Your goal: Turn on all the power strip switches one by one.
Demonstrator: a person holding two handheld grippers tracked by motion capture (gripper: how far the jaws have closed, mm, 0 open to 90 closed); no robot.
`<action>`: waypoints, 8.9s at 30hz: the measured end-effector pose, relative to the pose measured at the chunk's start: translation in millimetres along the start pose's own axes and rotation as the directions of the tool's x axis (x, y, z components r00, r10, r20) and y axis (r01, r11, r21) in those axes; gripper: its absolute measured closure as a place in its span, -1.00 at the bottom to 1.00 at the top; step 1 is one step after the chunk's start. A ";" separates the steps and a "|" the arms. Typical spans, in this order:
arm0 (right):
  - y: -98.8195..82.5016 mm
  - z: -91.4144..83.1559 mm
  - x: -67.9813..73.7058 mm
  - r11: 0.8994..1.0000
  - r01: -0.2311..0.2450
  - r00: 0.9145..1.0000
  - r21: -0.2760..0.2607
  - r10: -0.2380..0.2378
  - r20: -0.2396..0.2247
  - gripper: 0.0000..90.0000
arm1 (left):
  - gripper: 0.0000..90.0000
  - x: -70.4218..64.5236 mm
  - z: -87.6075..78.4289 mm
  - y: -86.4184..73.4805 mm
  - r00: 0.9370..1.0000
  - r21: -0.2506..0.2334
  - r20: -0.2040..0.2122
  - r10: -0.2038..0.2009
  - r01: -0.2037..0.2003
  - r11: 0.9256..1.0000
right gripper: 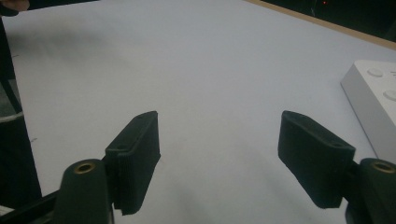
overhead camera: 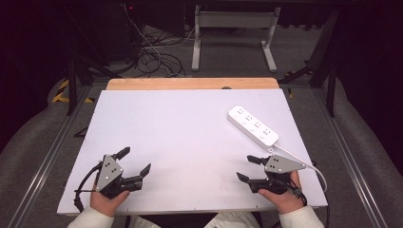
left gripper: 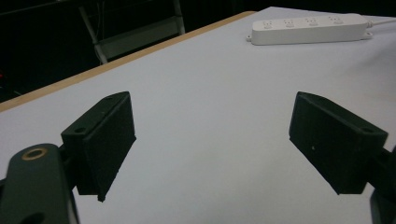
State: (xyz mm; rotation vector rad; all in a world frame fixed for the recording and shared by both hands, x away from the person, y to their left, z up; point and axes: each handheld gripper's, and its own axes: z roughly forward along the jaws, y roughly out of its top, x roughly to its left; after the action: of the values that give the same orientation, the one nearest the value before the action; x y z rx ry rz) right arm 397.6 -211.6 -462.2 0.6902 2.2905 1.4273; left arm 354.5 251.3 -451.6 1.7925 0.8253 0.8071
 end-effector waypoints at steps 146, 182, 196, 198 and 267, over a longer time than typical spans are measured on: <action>20.7 40.5 -120.8 0.929 -0.216 0.929 0.300 0.101 0.357 1.00 | -0.65 0.6 0.3 -0.7 1.000 0.029 -0.016 -0.023 0.023 0.999; 16.8 41.7 -122.6 0.922 -0.281 0.916 0.267 0.175 0.360 1.00 | -0.65 0.3 -1.6 -0.3 1.000 0.022 -0.017 -0.023 0.023 1.000; 21.3 44.4 -117.3 0.956 -0.232 0.917 0.182 0.153 0.368 1.00 | -0.65 0.9 0.4 -0.3 1.000 0.025 -0.015 -0.021 0.022 0.999; 23.7 44.7 -118.0 0.957 -0.228 0.915 0.181 0.147 0.376 1.00 | -0.65 0.8 0.5 -0.6 1.000 0.029 -0.013 -0.022 0.022 0.999; 29.2 79.0 -121.2 0.952 -0.192 0.909 0.240 0.080 0.408 1.00 | -0.65 0.4 -0.1 -1.0 1.000 0.028 -0.016 -0.024 0.024 0.999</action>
State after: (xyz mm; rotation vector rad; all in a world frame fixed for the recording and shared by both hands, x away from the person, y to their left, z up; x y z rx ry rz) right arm 545.1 -212.6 -464.8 1.1311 2.1621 0.9158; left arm 354.5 252.0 -452.4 1.7996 0.8708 0.7983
